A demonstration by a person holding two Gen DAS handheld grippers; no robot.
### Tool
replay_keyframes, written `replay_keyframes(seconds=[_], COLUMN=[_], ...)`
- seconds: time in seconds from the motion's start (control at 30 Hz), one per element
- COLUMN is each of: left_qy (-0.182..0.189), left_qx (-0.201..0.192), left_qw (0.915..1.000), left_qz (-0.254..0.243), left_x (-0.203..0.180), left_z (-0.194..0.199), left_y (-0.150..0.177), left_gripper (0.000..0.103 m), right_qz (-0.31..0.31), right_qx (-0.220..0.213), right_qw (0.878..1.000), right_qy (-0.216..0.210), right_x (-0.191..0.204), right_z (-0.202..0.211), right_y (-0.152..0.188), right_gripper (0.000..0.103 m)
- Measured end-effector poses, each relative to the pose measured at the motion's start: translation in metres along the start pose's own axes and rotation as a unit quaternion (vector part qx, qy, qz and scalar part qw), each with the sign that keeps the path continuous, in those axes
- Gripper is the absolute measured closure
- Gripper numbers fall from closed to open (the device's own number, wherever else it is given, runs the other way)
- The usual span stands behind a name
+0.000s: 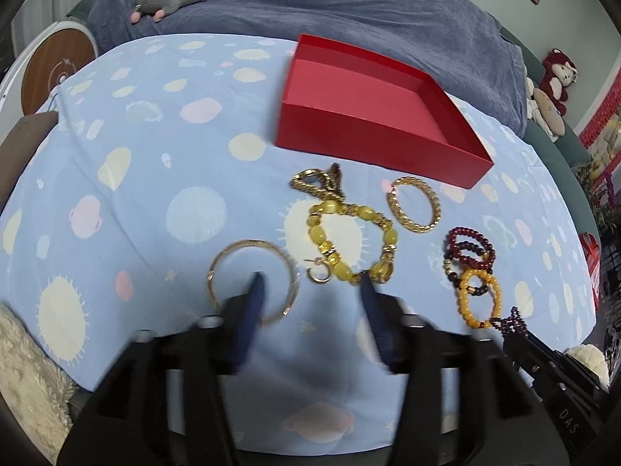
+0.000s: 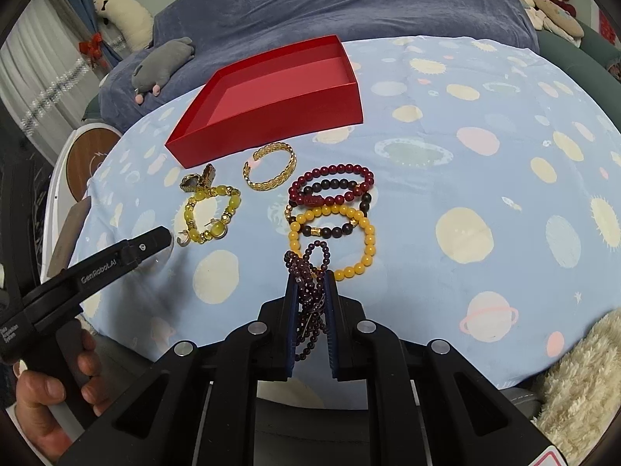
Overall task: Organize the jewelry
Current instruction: 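Grasp the thin gold bangle with the left gripper while the right gripper holds the necklace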
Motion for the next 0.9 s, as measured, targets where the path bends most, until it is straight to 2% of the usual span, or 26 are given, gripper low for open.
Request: replay_keyframes(seconds=[0.1,0.47,0.57,0.73,0.8,0.83,0.9], left_qy=[-0.005,-0.044,-0.057,-0.063,-0.063,-0.064,-0.066], left_qx=[-0.001,0.017,0.010,0.003,0.001,0.000,0.000], left_qw=[1.0000,0.9988,0.9983,0.9977,0.9978,0.9977,0.9976], left_qz=[0.003,0.011,-0.007,-0.022,-0.021,-0.021,-0.021], left_x=[0.005,0.022,0.020,0.015,0.016,0.016,0.016], left_z=[0.000,-0.023,-0.026,-0.026,-0.026,-0.026,-0.026], left_y=[0.003,0.001,0.000,-0.001,-0.001,-0.001,-0.002], left_gripper=[0.037,0.036,0.036,0.054,0.057,0.066,0.073], right_qz=[0.000,-0.001,-0.001,0.000,-0.002,-0.002,0.000], right_qx=[0.004,0.011,0.012,0.015,0.016,0.017,0.016], right_qw=[1.000,1.000,1.000,1.000,1.000,1.000,1.000], right_qy=[-0.001,-0.003,-0.004,-0.003,-0.003,-0.003,-0.003], right_x=[0.000,0.001,0.001,0.002,0.001,0.001,0.002], right_z=[-0.002,-0.007,-0.008,-0.010,-0.011,-0.011,-0.011], right_y=[0.001,0.005,0.006,0.006,0.006,0.006,0.006], right_gripper=[0.091,0.091,0.091,0.091,0.091,0.091,0.091])
Point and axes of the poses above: each gripper's, at about its wrist camera, not at the fingertips, and z roughly against the way its jaws point, x to its left, y to its underside, the point moved 5 cm from there along -z, roughly the way its jaws point, and after that the axes turned 7 degrees about -y, right-handed, at the moved point
